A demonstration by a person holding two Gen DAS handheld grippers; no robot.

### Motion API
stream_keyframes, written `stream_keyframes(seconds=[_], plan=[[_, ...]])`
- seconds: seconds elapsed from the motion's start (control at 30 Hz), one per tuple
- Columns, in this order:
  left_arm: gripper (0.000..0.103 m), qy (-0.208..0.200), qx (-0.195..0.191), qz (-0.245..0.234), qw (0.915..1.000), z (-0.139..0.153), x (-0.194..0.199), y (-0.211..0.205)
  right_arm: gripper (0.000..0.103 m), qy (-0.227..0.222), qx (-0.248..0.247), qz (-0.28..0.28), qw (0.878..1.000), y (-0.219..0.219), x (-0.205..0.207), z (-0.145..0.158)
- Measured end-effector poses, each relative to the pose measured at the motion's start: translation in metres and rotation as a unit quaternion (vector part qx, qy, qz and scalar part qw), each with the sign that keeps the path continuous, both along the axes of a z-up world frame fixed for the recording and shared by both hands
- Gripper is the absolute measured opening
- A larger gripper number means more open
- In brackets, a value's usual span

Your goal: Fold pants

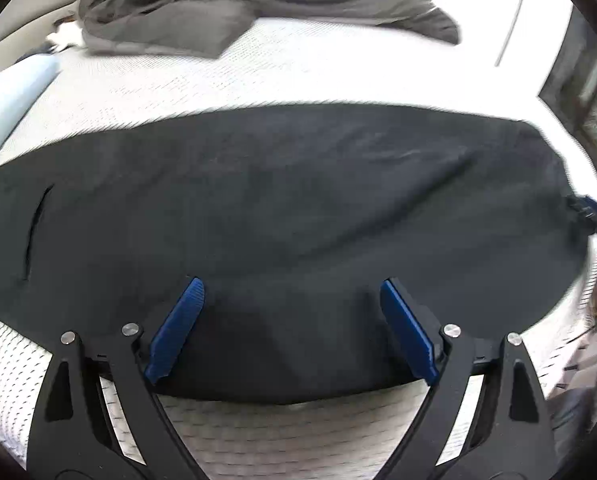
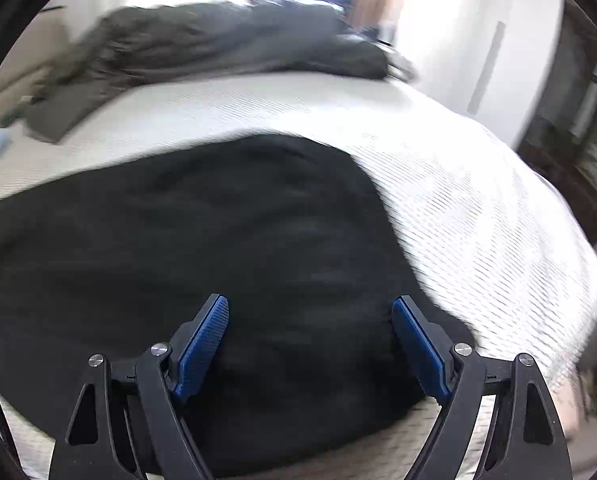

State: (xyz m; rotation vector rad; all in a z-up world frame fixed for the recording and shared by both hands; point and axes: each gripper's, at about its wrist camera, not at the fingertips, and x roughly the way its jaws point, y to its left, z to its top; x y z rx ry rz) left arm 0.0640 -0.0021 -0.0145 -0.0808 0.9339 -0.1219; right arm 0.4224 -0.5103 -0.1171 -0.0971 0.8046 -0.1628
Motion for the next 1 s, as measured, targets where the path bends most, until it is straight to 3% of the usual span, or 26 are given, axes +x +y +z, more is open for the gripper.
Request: stream_keyframes(seconds=[0.13, 0.2, 0.3, 0.37, 0.43, 0.53, 0.6, 0.67, 0.73, 0.8, 0.9, 1.0], plan=[[0.089, -0.028, -0.019, -0.052, 0.9981, 0.010, 0.023, -0.042, 0.086, 0.020, 0.043, 0.106, 0.993, 0.060, 0.012, 0.004], [0.089, 0.001, -0.019, -0.078, 0.9968, -0.002, 0.044, -0.069, 0.086, 0.038, 0.056, 0.144, 0.987, 0.098, 0.016, -0.004], [0.089, 0.041, 0.024, -0.093, 0.9945, -0.026, 0.056, -0.087, 0.086, 0.074, 0.032, 0.179, 0.981, 0.128, 0.020, -0.027], [0.089, 0.038, 0.029, -0.098, 0.9941, -0.025, 0.052, -0.081, 0.086, 0.084, -0.003, 0.180, 0.980, 0.130, 0.017, -0.039], [0.089, 0.043, 0.038, -0.085, 0.9948, -0.021, 0.048, -0.066, 0.086, 0.076, -0.015, 0.157, 0.985, 0.100, 0.017, -0.033], [0.089, 0.052, 0.034, -0.045, 0.9971, -0.017, 0.044, -0.027, 0.087, 0.060, -0.061, 0.044, 0.995, 0.039, 0.003, -0.037], [0.089, 0.058, 0.031, -0.029, 0.9974, -0.016, 0.037, -0.005, 0.087, 0.050, -0.056, -0.021, 0.997, -0.006, -0.004, -0.038], [0.089, 0.053, 0.042, -0.025, 0.9974, -0.011, 0.030, 0.000, 0.087, 0.038, -0.034, -0.053, 0.997, -0.034, -0.017, -0.035], [0.088, 0.047, 0.040, -0.012, 0.9980, -0.007, 0.029, 0.002, 0.087, 0.031, -0.036, -0.056, 0.997, -0.036, -0.026, -0.029], [0.088, 0.031, 0.017, -0.013, 0.9993, 0.001, 0.031, -0.001, 0.087, 0.015, -0.041, -0.043, 0.998, -0.008, -0.042, -0.015], [0.089, 0.003, 0.016, -0.035, 0.9993, 0.009, 0.045, -0.023, 0.087, 0.008, 0.018, 0.031, 0.999, 0.042, -0.036, -0.003], [0.089, 0.034, 0.036, -0.061, 0.9969, -0.005, 0.067, -0.047, 0.087, 0.039, 0.033, 0.107, 0.993, 0.095, -0.027, -0.010]])
